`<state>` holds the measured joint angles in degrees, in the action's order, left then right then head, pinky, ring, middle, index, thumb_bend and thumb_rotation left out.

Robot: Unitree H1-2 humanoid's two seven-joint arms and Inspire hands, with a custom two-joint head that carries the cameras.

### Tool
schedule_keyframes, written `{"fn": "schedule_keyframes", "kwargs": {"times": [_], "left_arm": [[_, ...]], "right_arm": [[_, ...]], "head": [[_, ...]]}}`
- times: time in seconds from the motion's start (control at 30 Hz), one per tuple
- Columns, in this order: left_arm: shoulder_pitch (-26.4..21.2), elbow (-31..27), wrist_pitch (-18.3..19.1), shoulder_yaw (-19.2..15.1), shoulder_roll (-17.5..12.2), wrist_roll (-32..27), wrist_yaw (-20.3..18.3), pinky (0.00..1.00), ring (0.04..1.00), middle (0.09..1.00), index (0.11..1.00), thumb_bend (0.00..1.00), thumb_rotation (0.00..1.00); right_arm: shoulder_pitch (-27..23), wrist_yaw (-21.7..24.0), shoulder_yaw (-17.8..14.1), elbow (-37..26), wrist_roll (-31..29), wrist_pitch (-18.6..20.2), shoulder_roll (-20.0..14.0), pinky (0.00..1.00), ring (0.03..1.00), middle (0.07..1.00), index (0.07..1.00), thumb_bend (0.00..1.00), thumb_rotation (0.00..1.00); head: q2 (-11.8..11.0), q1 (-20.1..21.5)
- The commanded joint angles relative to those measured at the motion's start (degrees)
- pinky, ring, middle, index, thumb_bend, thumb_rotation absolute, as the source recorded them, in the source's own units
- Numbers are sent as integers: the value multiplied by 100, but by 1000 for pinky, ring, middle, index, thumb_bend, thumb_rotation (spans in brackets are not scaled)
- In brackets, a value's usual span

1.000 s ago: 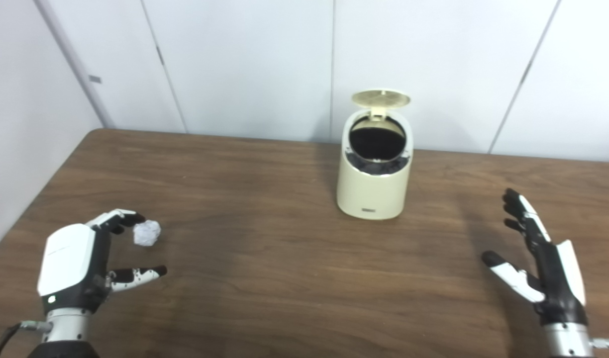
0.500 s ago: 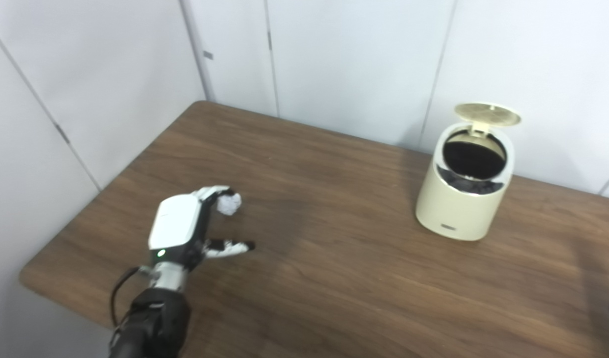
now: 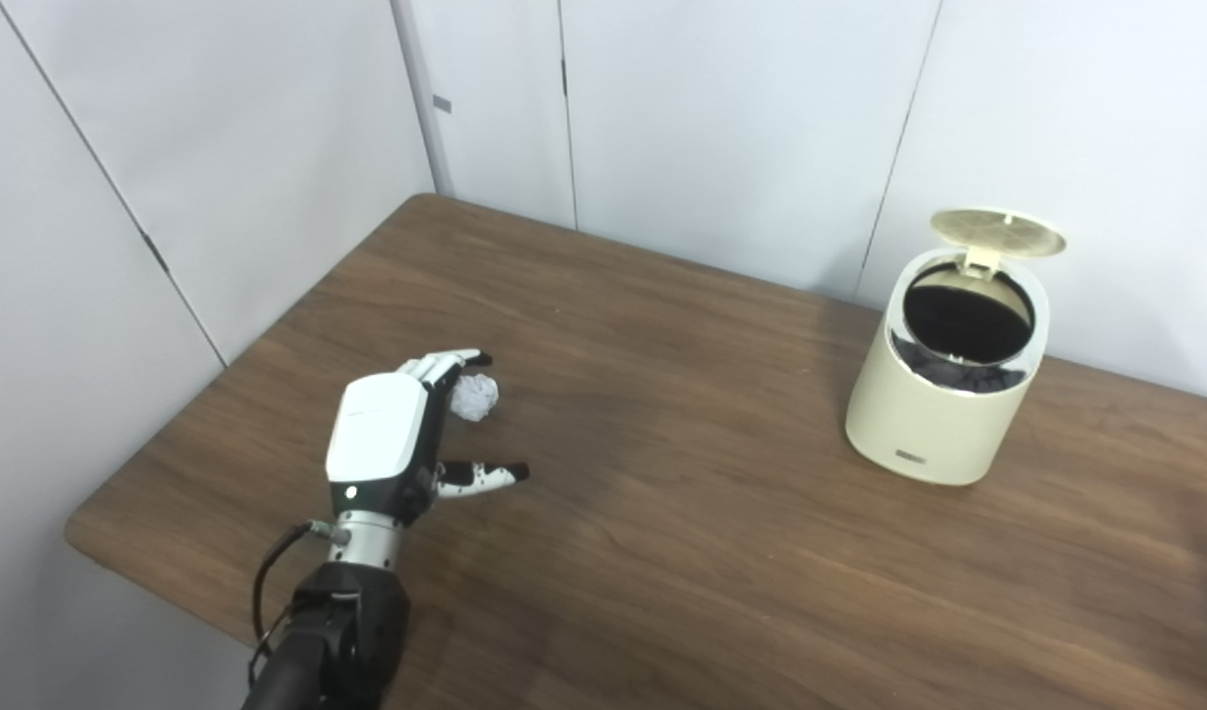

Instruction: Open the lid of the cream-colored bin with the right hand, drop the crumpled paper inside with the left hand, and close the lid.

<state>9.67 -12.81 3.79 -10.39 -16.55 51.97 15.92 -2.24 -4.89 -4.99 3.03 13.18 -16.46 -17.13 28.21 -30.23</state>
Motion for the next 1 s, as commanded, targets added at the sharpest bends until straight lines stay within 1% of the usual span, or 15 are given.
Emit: {"fn": "schedule_keyframes", "kwargs": {"times": [0.0, 0.1, 0.2, 0.4, 0.57, 0.7, 0.83, 0.97], "left_arm": [[-165, -50, 23, -19, -151, 128, 225, 636, 746, 787, 781, 1000, 286], [-207, -12, 63, -12, -167, 163, 230, 629, 747, 784, 782, 1000, 290], [-270, 161, 84, 4, -243, 263, 292, 657, 761, 774, 774, 1000, 248], [-377, 403, 251, 35, -362, 290, 295, 663, 760, 774, 767, 1000, 236], [-478, 441, 542, -14, -412, 153, 82, 672, 763, 767, 753, 1000, 278], [-528, 412, 841, -64, -446, 39, -141, 636, 755, 778, 752, 1000, 306], [-565, 455, 996, -88, -508, -56, -218, 589, 747, 788, 753, 1000, 304], [-609, 500, 1078, -94, -570, -177, -298, 591, 746, 791, 756, 1000, 292]], "right_arm": [[-8, -14, -96, 147, 5, -218, -187, 608, 815, 854, 847, 1000, 861], [-7, -10, -96, 145, -1, -211, -182, 601, 812, 854, 847, 1000, 860], [6, 13, -97, 106, -25, -147, -167, 611, 822, 856, 845, 1000, 873], [11, 0, -100, 106, -8, -186, -160, 614, 820, 853, 839, 1000, 875], [22, 13, -102, 68, -17, -150, -157, 610, 821, 852, 844, 1000, 881], [20, 8, -99, 68, 23, -141, -168, 597, 819, 852, 843, 1000, 894], [17, 9, -98, 74, 26, -124, -165, 586, 813, 846, 839, 1000, 903], [20, 4, -96, 60, 23, -137, -152, 567, 805, 841, 834, 1000, 904]], "head": [[0, -10], [-14, -20], [-29, -3], [-39, 3], [-34, 16], [-11, 22], [-13, 33], [-12, 44]]}}
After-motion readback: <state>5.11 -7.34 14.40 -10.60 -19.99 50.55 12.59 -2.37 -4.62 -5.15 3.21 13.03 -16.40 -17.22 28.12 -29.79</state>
